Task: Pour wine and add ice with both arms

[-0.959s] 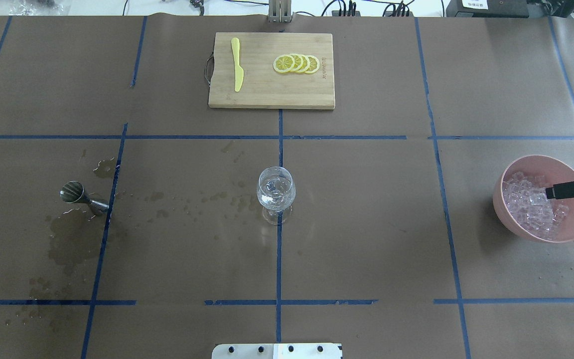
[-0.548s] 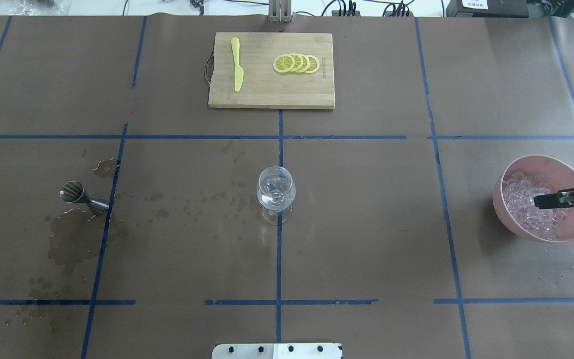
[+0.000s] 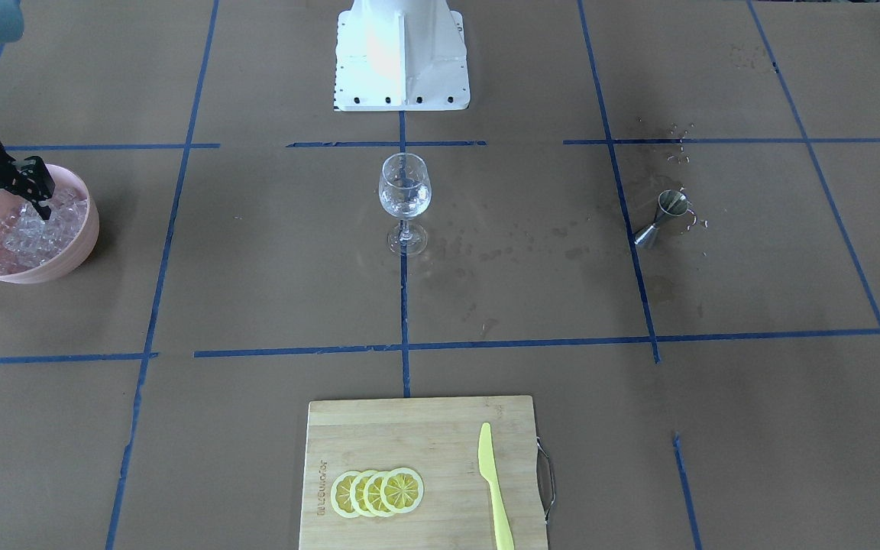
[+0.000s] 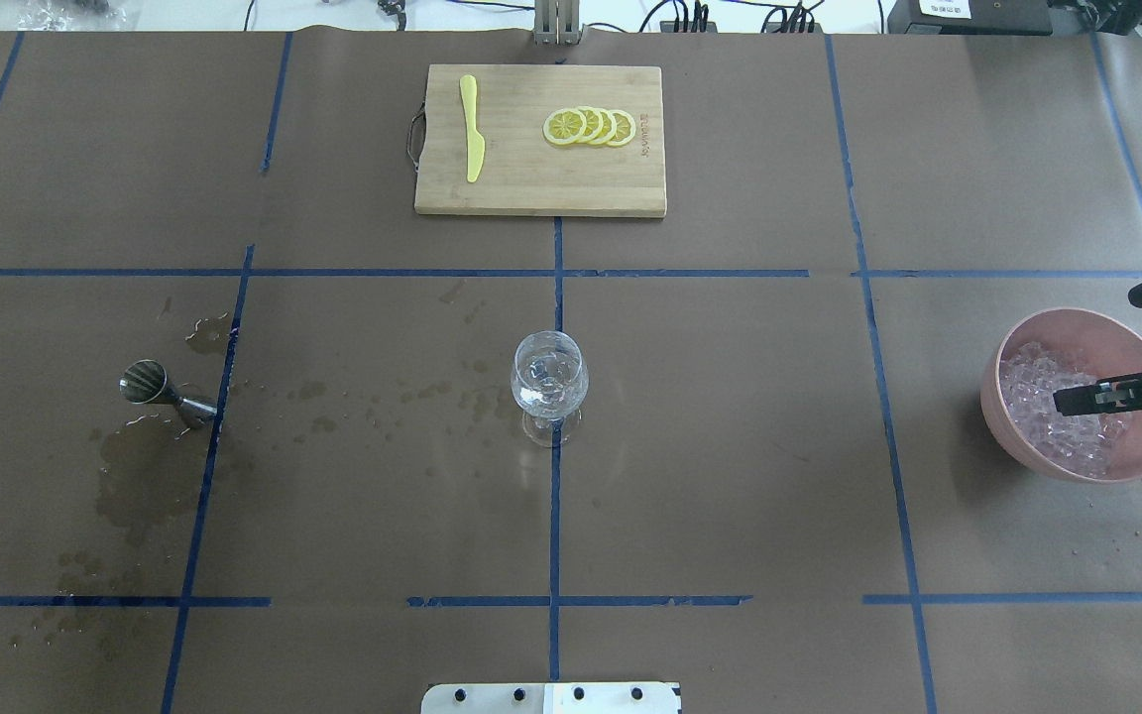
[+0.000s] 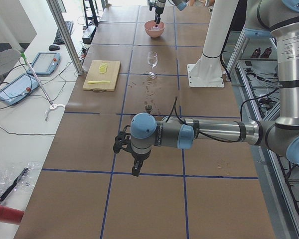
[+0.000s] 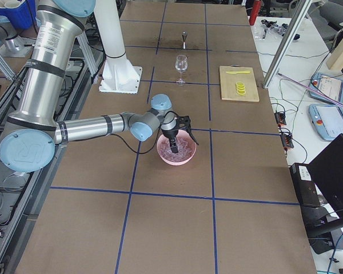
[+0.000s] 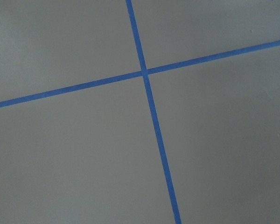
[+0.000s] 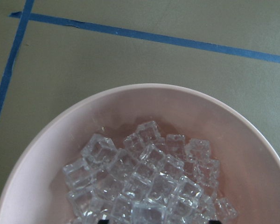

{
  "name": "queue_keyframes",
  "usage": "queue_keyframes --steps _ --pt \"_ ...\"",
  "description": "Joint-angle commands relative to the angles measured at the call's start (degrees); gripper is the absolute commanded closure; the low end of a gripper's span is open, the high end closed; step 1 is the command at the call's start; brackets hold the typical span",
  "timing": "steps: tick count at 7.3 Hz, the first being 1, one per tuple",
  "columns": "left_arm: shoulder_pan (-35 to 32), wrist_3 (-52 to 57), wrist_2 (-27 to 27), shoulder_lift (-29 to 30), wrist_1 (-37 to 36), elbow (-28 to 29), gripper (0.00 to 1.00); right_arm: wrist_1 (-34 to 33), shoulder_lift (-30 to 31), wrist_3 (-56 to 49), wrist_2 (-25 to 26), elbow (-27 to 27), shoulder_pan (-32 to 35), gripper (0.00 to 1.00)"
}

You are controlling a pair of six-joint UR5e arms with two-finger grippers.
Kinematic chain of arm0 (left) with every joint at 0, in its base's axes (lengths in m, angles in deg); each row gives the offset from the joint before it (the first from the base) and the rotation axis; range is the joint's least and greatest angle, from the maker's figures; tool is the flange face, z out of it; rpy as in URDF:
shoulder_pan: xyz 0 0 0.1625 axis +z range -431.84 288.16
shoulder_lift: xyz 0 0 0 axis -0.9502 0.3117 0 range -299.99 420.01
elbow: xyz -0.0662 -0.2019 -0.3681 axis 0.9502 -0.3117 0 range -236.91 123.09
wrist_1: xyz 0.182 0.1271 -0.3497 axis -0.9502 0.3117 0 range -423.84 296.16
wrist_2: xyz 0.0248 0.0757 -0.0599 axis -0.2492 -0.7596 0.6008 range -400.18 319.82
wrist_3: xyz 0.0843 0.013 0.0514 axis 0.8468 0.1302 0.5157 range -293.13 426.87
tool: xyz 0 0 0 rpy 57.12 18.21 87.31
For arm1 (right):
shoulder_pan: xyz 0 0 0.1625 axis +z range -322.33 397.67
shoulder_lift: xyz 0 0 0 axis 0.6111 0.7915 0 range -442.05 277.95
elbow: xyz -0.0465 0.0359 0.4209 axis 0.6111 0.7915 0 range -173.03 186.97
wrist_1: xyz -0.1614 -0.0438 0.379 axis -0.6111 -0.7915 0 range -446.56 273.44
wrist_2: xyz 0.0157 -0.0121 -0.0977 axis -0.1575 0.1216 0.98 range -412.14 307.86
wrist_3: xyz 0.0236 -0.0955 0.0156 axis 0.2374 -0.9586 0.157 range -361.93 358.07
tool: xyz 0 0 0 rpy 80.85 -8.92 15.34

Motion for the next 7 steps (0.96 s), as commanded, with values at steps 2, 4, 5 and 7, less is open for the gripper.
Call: queue_keyframes --steps 2,4,5,7 --pt "-0.1 0.0 0.0 0.0 0.0 0.0 0.0 0.0 -0.7 0.0 0.0 0.5 -0.7 0.4" --pt "0.0 0.0 0.0 0.0 0.0 0.0 0.0 0.0 -0.7 0.0 0.0 0.5 -0.7 0.8" --pt "0.0 0.0 0.0 0.0 0.1 0.0 0.0 0.0 -0.7 0.0 0.0 0.3 -0.6 1.0" --pt "0.0 0.0 0.0 0.0 0.1 -0.2 0.0 -0.5 -0.7 -0.6 -0.9 -2.5 0.3 1.0"
